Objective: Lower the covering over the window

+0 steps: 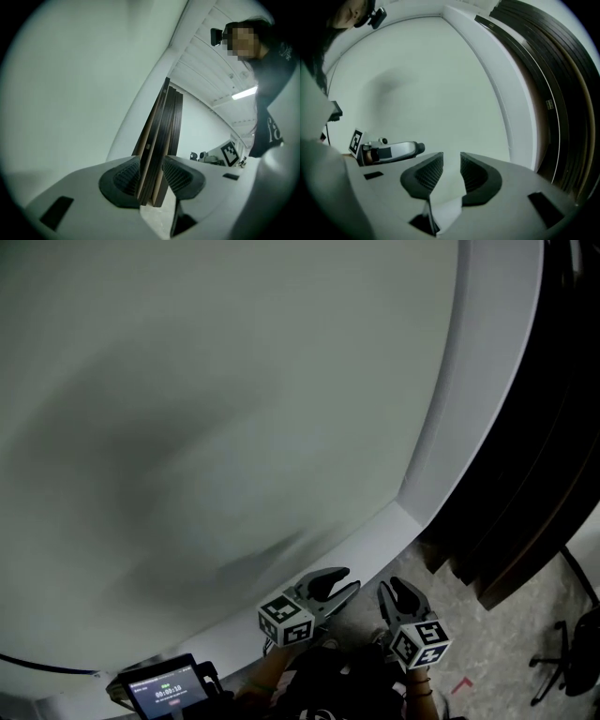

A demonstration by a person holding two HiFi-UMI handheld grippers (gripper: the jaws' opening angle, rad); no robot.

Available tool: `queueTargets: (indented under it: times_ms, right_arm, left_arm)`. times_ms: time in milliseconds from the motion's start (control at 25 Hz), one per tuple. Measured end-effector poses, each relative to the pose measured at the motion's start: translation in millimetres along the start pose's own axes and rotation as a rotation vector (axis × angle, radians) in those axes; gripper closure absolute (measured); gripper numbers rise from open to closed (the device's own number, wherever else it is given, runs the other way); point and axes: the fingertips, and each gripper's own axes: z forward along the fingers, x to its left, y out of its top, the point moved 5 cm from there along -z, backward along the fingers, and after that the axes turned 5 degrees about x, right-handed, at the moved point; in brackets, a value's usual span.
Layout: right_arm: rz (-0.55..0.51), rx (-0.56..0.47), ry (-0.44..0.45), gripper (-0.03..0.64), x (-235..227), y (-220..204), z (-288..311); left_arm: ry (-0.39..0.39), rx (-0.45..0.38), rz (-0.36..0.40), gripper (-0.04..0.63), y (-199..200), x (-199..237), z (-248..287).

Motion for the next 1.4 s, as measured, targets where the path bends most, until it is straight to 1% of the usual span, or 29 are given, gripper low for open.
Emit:
queueTargets:
  times_ms: [120,280,440,520,680,840,1000,1240,1400]
  right_arm:
    - [0.049,-0.023,-0.037,0.503,11,-1,-34]
    - [0.094,-0.077,-0.067,0.503,20,-2,-74]
    - [0.064,-0.075,-0.091,0.503,12,-1,-118]
    - [0.051,-0.066,-0.095,0.503,3,-7,-144]
    - [0.004,-0.053,-0.088,0.503,-11,-33,-202]
    - [-0.025,-0.039,-0.052,0.503,-18,-49,-235]
    - [-0.038,-0.029,-0.02,0.503,-27,-56,-250]
    - [-0.051,-0.024,0.01,0.503,-34,-58,-265]
    - [-0.058,-0.027,0.011,0.503,-33,-63,-274]
  left_arm:
    - [-0.045,0.017,0.007,0.443,-6,-33,-6]
    - [-0.078,0.014,0.025,0.443,-10,-68,-12]
    - [-0.089,0.018,0.032,0.443,-10,-103,5]
    - [-0.086,0.023,0.03,0.443,-18,-126,18]
    - [-0.088,0.028,0.024,0.443,-54,-185,33]
    - [-0.08,0.048,0.018,0.443,-84,-229,40]
    - [-0.061,0.071,0.008,0.443,-105,-249,47]
    - [-0.018,0.079,0.012,0.443,-111,-263,51]
    - [-0.008,0.088,0.014,0.443,-119,-268,46]
